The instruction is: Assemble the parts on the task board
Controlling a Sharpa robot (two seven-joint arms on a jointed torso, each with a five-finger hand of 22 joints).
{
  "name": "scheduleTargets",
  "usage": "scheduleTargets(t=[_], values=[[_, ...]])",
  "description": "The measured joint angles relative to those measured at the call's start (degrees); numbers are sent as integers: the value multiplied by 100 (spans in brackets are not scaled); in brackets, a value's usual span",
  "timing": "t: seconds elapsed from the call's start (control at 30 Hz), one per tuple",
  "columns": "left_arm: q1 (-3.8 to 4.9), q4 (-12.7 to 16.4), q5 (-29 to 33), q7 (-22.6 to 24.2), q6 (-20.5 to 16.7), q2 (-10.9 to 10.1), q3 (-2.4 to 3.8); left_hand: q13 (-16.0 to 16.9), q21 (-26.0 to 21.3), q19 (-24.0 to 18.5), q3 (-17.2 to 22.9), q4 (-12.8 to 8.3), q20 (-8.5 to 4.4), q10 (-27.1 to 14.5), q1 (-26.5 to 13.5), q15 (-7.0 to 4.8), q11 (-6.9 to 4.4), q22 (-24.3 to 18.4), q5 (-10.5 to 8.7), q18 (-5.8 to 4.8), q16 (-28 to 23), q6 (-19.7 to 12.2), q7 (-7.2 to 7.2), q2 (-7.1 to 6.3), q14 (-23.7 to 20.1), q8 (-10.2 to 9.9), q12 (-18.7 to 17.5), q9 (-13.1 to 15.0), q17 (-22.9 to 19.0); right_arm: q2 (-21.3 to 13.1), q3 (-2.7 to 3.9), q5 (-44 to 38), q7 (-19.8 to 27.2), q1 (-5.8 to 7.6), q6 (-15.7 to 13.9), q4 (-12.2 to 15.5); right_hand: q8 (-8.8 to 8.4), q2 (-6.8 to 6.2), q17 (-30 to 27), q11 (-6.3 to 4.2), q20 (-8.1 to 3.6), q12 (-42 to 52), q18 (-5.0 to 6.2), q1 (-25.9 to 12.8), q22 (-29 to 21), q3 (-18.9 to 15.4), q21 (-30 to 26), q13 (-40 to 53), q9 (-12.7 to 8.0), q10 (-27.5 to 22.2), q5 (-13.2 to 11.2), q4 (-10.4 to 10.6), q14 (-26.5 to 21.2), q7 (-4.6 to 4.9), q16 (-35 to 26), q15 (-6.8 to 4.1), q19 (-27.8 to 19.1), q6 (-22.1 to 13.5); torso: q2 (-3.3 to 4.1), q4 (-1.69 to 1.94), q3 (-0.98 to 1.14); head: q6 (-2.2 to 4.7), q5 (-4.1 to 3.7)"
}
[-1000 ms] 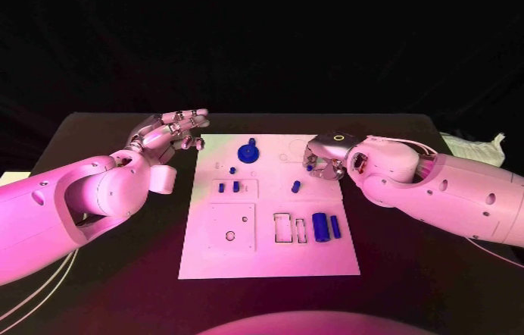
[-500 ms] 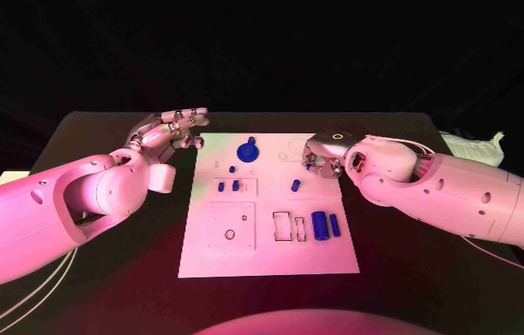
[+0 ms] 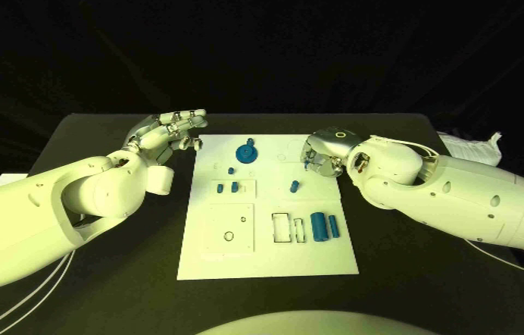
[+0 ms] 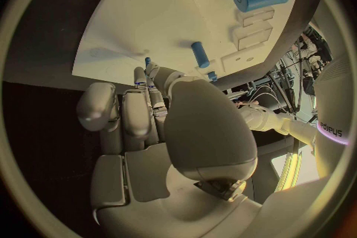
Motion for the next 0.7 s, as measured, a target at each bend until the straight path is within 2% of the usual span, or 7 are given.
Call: scheduleTargets(t=[0.3,0.5,0.7], values=[[0,-15,-18,-32,44,1,0,-1,0,0,0,0,0,-20,0,0,20,-7,0,0,0,-21,21,0,0,0,0,0,-7,-209,37,38,-108,37,-177,427,-6,-15,-6,1,0,-1,0,-14,0,0,0,-17,0,0,1,0,0,0,0,0,0,-1,-9,4,-7,-5,16],[0,-41,-26,-46,61,19,0,-1,0,0,-16,-16,0,-20,0,0,20,-13,0,0,0,-21,21,0,0,0,23,0,-6,-166,40,79,-149,21,-224,805,-18,-15,-6,1,0,-26,0,-14,-1,0,0,-21,-1,0,1,0,0,0,0,0,0,-2,-7,7,-8,-13,90],[0,-58,-33,-55,80,56,0,-1,0,0,-16,-16,0,-20,0,0,20,-13,0,0,0,-21,21,0,0,0,23,1,-6,56,30,89,-166,-58,-223,1148,-35,-16,-17,1,0,-27,0,-15,-2,-1,0,-28,-4,0,1,0,0,13,0,0,0,10,-6,18,-10,-46,253]])
